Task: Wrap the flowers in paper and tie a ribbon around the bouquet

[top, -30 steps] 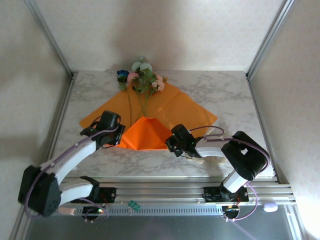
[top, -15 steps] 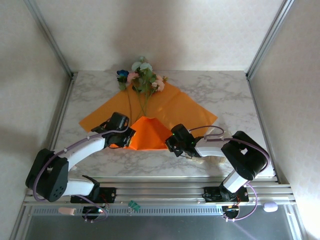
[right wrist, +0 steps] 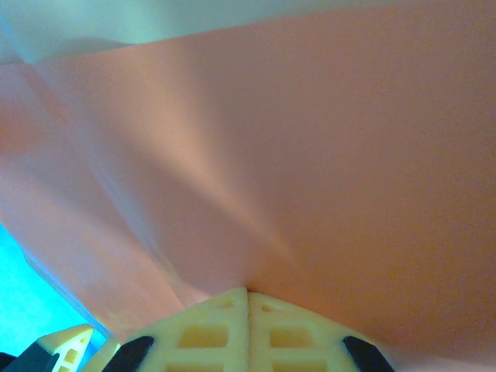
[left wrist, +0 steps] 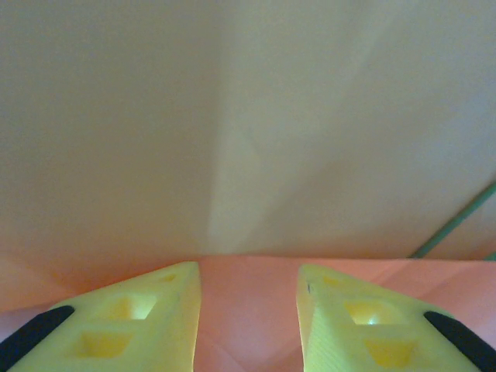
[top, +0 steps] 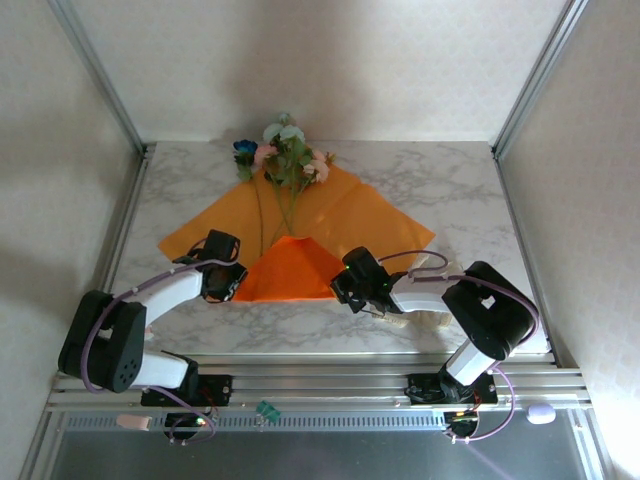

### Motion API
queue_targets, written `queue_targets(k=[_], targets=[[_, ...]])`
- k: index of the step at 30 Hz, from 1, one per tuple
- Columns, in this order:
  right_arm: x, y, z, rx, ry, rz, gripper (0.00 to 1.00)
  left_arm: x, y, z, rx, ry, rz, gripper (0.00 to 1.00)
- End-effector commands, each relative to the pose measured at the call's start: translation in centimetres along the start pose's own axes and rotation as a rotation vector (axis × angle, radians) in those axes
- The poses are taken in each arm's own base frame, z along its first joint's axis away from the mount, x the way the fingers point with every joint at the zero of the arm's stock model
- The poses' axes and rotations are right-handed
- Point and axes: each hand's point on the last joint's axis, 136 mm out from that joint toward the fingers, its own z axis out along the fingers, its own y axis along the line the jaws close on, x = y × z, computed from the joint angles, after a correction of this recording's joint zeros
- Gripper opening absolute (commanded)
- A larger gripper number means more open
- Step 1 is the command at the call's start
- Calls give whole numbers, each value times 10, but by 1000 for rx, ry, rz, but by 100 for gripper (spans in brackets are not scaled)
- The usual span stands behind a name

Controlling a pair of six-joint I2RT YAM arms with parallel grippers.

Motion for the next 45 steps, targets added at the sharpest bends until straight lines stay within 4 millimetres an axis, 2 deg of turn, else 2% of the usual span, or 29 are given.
queue_targets(k=[1, 2, 4, 7, 8, 13, 17, 20, 24, 27, 31, 42, 45], targets=[[-14, -50, 6, 179, -51, 22, 6, -19, -15, -47, -7, -115, 24, 39], [-15, -49, 6, 177, -52, 25, 6, -10, -17, -58, -4, -106, 11, 43], [-15, -48, 7, 173, -53, 30, 6, 14, -6, -69, -4, -63, -28, 46], [-15, -47, 8, 169, -49, 29, 6, 45, 10, -60, 74, 38, -106, 46], [-15, -47, 8, 171, -48, 29, 6, 48, 12, -55, 98, 51, -122, 46], [-14, -48, 11, 171, -41, 31, 5, 47, 23, -33, 95, 32, -123, 50], [-14, -47, 11, 172, -42, 28, 5, 48, 38, -21, 49, 23, -130, 54], [-15, -47, 11, 170, -42, 31, 5, 42, 45, -16, 36, -6, -138, 53], [-15, -47, 11, 171, -40, 31, 5, 27, 34, -16, 107, -70, -144, 50], [-15, -49, 12, 178, -39, 35, 5, 23, 33, -12, 140, -81, -159, 48], [-15, -49, 10, 181, -40, 35, 5, 20, 32, -10, 154, -90, -162, 41], [-16, -48, 6, 178, -44, 39, 5, 14, 46, -4, 111, -115, -174, 12], [-16, -46, 6, 172, -42, 39, 5, 10, 43, -4, 121, -127, -170, 11]])
